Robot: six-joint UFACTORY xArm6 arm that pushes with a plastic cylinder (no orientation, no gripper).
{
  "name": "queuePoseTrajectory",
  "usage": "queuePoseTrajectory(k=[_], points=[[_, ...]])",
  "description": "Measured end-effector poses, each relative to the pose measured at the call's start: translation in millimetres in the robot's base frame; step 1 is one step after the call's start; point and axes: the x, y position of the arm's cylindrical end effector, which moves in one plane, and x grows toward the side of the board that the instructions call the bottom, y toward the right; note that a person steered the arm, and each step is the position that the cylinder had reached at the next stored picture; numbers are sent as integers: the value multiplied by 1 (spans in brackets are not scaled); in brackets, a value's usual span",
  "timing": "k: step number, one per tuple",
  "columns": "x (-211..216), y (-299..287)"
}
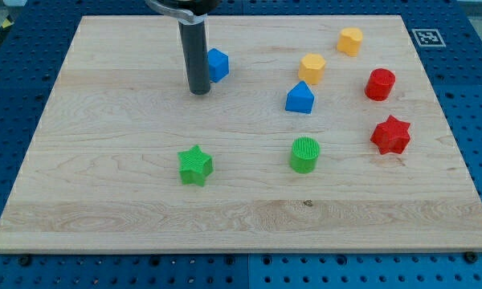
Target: Move green star towards bottom right
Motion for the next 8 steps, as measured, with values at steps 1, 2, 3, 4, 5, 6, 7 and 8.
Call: queuePoseTrajectory(k=[1, 2, 3, 4, 5, 6, 7, 8], points=[[0, 1], [0, 1], [6, 0], [-1, -40], [-4, -75], [-4, -75], [0, -75], [23, -75]])
